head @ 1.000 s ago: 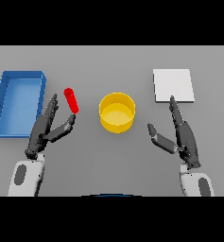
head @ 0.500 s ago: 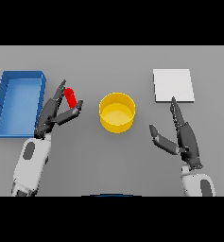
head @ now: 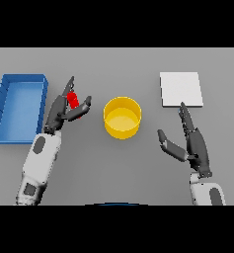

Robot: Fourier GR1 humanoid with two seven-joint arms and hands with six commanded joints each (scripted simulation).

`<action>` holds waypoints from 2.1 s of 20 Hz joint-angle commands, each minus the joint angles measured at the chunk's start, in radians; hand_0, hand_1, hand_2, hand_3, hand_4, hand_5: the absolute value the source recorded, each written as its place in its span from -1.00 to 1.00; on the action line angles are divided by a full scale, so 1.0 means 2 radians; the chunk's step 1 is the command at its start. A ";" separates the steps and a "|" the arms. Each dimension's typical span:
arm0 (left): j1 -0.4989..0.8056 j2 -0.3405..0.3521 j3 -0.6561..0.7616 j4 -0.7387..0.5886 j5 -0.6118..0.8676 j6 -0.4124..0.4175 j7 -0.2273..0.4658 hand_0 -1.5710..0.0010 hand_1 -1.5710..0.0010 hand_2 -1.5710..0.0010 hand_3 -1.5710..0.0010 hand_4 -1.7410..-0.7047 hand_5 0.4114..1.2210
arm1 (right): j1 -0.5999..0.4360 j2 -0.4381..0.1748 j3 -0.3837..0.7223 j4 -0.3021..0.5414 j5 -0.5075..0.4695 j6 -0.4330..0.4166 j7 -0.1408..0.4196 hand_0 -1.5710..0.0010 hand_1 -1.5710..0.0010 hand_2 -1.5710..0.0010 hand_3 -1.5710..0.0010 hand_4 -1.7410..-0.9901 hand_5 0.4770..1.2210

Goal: Pick up the red beaker and tilt it to pour out 1 green nut into yellow bowl. Pick up the yellow bowl and place it on the metallic measuring scale.

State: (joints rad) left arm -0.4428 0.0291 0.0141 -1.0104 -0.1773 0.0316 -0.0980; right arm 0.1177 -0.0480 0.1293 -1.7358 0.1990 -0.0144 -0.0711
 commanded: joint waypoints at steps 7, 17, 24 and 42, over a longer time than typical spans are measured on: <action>-0.031 -0.023 0.035 0.062 0.022 0.026 -0.055 0.52 0.48 0.42 0.34 -0.36 0.14 | 0.006 -0.003 -0.002 -0.003 0.001 -0.001 -0.011 1.00 1.00 1.00 1.00 0.34 -0.54; -0.039 -0.021 0.018 0.063 -0.007 0.048 -0.056 -0.83 -0.83 -0.84 -0.78 -0.69 0.88 | 0.003 -0.003 -0.005 -0.001 -0.010 0.006 -0.001 1.00 1.00 1.00 1.00 0.30 -0.56; -0.043 -0.015 0.025 0.000 0.052 0.006 -0.038 -0.96 -0.96 -0.97 -0.95 -0.94 0.78 | 0.002 -0.003 0.001 0.002 0.009 -0.003 -0.012 1.00 1.00 1.00 1.00 0.37 -0.55; -0.103 0.098 -0.134 -0.058 -0.153 -0.063 0.064 -1.00 -1.00 -1.00 -1.00 -1.00 0.78 | 0.003 -0.003 0.014 -0.002 0.034 -0.009 -0.008 1.00 1.00 1.00 1.00 0.50 -0.49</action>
State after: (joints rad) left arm -0.6494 0.2254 -0.2542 -1.1257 -0.4830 -0.0945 0.0301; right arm 0.1228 -0.0526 0.1568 -1.7399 0.2666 -0.0328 -0.0863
